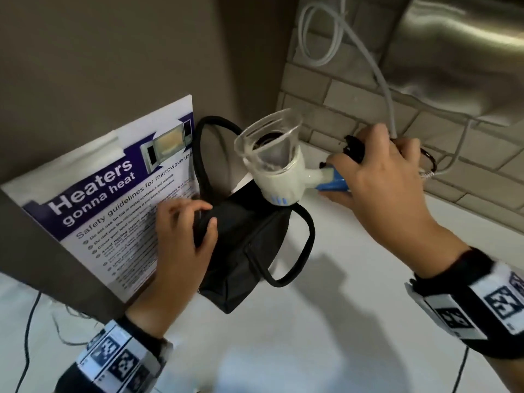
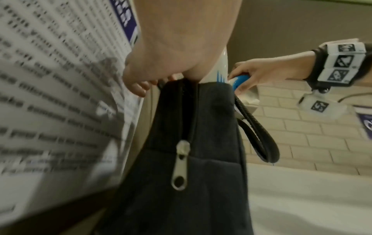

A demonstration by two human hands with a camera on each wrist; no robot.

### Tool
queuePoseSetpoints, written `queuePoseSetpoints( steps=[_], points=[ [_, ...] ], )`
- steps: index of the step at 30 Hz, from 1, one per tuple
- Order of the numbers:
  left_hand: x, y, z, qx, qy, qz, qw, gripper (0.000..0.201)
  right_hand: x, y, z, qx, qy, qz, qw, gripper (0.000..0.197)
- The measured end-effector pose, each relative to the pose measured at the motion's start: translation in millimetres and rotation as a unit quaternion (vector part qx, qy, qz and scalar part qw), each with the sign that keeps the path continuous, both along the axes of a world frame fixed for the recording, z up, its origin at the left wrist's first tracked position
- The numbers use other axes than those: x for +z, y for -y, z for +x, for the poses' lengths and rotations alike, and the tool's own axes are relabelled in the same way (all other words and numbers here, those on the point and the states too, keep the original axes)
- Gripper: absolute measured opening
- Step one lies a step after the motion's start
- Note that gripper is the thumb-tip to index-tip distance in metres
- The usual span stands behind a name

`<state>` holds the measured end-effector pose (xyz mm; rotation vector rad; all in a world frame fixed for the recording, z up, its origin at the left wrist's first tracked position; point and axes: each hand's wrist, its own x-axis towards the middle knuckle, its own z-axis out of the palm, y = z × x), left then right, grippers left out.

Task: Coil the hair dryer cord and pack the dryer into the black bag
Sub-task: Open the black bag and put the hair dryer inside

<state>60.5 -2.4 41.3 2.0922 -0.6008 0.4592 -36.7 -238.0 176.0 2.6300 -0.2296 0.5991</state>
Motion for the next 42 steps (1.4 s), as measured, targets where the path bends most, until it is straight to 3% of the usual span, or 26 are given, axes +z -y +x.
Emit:
queuePoseSetpoints(
  steps=[3,6,9,11,13,17,20,23,25,32,35,39,42],
  points=[
    [-7,5,4,-0.035,-0.109,-0.062,0.992,0.026,-6,-11,23,0.054,0.013,-0.04,0.998,0.027],
    [-6,8,12,-0.045,-0.2,-0.105,0.973,0.038,-13,-23,38,0.16,0.0,-0.079,0.984,0.021],
    [-5,8,21,-0.019,-0.26,-0.069,0.963,0.02,-17,-35,45,0.235,-0.091,-0.086,0.964,0.04],
    [0,11,22,-0.025,-0.278,-0.116,0.953,0.014,-20,-39,48,0.261,-0.177,-0.066,0.947,0.042],
    [4,15,19,-0.029,-0.261,-0.14,0.955,0.017,-22,-41,52,0.274,-0.275,-0.061,0.92,0.029],
    [4,12,13,-0.116,-0.281,-0.147,0.941,0.018,-33,-47,69,0.252,-0.437,-0.011,0.863,0.04],
    [2,8,10,-0.168,-0.358,-0.205,0.895,0.025,-57,-47,85,0.26,-0.481,0.073,0.834,0.044],
    [3,10,11,-0.143,-0.391,-0.25,0.874,0.01,-82,-39,95,0.26,-0.507,0.155,0.807,0.041],
    [0,10,14,-0.116,-0.391,-0.251,0.878,0.013,-98,-36,101,0.249,-0.526,0.179,0.793,0.04],
    [0,1,9,-0.156,-0.372,-0.252,0.88,0.005,-131,-32,114,0.228,-0.552,0.216,0.773,0.046],
    [2,-10,1,-0.182,-0.347,-0.193,0.9,0.03,-136,-31,116,0.221,-0.549,0.22,0.775,0.045],
    [7,-22,-10,-0.232,-0.343,-0.105,0.904,0.062,-129,-29,113,0.195,-0.532,0.239,0.789,0.036],
    [-1,-28,-14,-0.159,-0.288,-0.007,0.944,0.064,-116,-28,109,0.159,-0.518,0.239,0.806,0.048]
  ],
)
